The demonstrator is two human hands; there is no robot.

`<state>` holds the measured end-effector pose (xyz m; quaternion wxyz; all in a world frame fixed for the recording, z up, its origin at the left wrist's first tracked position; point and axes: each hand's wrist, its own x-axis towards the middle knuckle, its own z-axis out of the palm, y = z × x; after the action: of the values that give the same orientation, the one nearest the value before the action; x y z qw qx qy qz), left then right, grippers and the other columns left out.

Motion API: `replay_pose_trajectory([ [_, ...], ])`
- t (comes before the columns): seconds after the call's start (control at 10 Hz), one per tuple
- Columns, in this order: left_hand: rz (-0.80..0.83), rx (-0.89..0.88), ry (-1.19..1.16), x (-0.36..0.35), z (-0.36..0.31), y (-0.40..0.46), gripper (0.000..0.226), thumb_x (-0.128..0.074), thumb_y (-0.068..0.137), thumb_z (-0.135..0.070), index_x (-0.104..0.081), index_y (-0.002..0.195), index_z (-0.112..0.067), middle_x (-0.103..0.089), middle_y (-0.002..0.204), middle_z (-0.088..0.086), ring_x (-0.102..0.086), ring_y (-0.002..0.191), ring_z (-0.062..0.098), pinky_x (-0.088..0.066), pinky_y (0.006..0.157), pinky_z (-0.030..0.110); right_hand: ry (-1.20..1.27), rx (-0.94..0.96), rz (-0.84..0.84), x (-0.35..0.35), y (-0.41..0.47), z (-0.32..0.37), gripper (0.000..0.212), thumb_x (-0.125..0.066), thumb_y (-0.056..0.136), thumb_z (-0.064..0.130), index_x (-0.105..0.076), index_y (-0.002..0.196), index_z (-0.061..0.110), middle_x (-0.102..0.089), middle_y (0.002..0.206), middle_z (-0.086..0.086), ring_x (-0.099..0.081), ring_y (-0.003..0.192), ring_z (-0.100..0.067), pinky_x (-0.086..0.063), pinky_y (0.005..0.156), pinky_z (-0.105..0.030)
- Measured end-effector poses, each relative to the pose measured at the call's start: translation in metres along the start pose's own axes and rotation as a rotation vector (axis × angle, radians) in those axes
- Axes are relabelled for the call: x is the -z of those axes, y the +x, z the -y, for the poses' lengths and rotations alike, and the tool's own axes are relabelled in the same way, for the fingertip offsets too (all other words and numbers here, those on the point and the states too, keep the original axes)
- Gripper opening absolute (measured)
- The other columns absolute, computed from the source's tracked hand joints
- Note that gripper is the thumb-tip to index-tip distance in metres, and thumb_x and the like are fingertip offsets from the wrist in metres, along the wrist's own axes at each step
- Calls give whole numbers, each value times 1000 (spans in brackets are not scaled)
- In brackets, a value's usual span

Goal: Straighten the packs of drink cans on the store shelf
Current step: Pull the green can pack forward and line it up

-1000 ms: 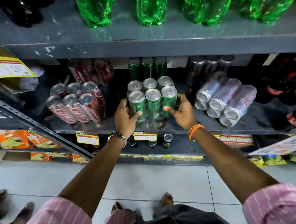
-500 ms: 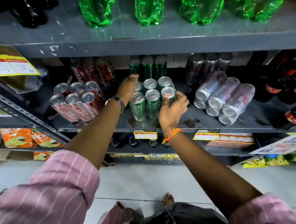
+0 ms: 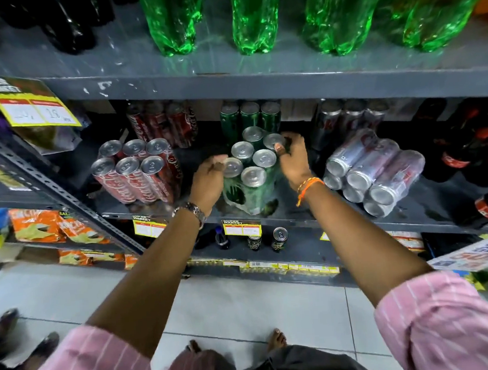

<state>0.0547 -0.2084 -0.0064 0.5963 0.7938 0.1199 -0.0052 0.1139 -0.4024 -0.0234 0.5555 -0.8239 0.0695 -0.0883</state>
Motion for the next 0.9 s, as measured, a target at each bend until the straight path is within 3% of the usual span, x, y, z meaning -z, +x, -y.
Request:
replay_pose_trajectory([
  [0.1, 56, 28, -50, 1, 2, -10, 35, -41, 98, -16, -69, 119, -13, -68, 130, 7, -60, 119, 17, -43, 107, 31, 97, -69, 117, 2, 16, 1, 34, -56, 96, 3, -53, 129, -4, -59, 132, -26, -57, 124, -37, -42, 113, -49],
  [0.2, 52, -5, -38, 2, -13, 3, 35, -41, 99, -13, -67, 122, -8, -66, 129, 9, -60, 119, 20, -43, 111, 34, 194, -133, 7, 6, 8, 8, 35, -61, 95, 10, -57, 127, -3, -67, 119, -20, -61, 107, -26, -49, 103, -35],
  [0.3, 86, -44, 29, -4, -38, 32, 39, -43, 100, -13, -57, 136, -5, -57, 143, 12, -51, 135, 25, -35, 119, 36, 275, -77, -357, 1, -43, 14, 33, -63, 93, 19, -58, 120, 0, -63, 112, -16, -56, 100, -21, -43, 91, -23],
  [0.4, 226, -20, 98, -17, -60, 58, 46, -42, 102, -21, -49, 144, -5, -47, 154, 12, -42, 144, 27, -31, 120, 32, 220, 15, -446, -35, -115, 17, 41, -60, 93, 37, -51, 122, 8, -47, 115, 1, -42, 107, -16, -33, 96, -16],
  [0.5, 339, 61, 148, -30, -68, 71, 50, -39, 104, -31, -47, 146, -6, -46, 153, 15, -45, 142, 29, -37, 101, 23, 156, -18, -428, -64, -142, 19, 51, -62, 95, 35, -47, 131, 2, -42, 118, -1, -33, 110, -13, -24, 95, -17],
  [0.6, 365, 87, 131, -39, -62, 90, 49, -39, 104, -28, -49, 143, -2, -49, 150, 20, -50, 137, 33, -41, 93, 26, 128, -38, -424, -67, -136, 21, 46, -60, 97, 29, -47, 131, 1, -47, 122, -11, -37, 111, -18, -28, 98, -28],
  [0.7, 347, 88, 125, -33, -56, 93, 50, -39, 104, -29, -50, 142, 0, -51, 148, 21, -51, 136, 34, -43, 91, 29, 172, -14, -408, -63, -130, 14, 42, -57, 98, 31, -49, 130, 5, -47, 118, -4, -45, 114, -21, -36, 102, -33],
  [0.8, 295, 56, 104, -22, -46, 92, 46, -38, 104, -23, -50, 141, 1, -51, 148, 20, -49, 138, 33, -43, 105, 33, 263, -7, -368, -55, -122, 3, 41, -55, 98, 33, -51, 133, 11, -50, 120, 4, -53, 116, -8, -39, 103, -21],
  [0.9, 100, -58, 72, -11, -26, 84, 34, -42, 100, -3, -57, 125, 13, -58, 135, 32, -53, 128, 43, -41, 108, 39, 365, -42, -266, -38, -100, -8, 43, -54, 101, 26, -50, 140, 10, -56, 139, -4, -54, 131, -14, -42, 113, -30],
])
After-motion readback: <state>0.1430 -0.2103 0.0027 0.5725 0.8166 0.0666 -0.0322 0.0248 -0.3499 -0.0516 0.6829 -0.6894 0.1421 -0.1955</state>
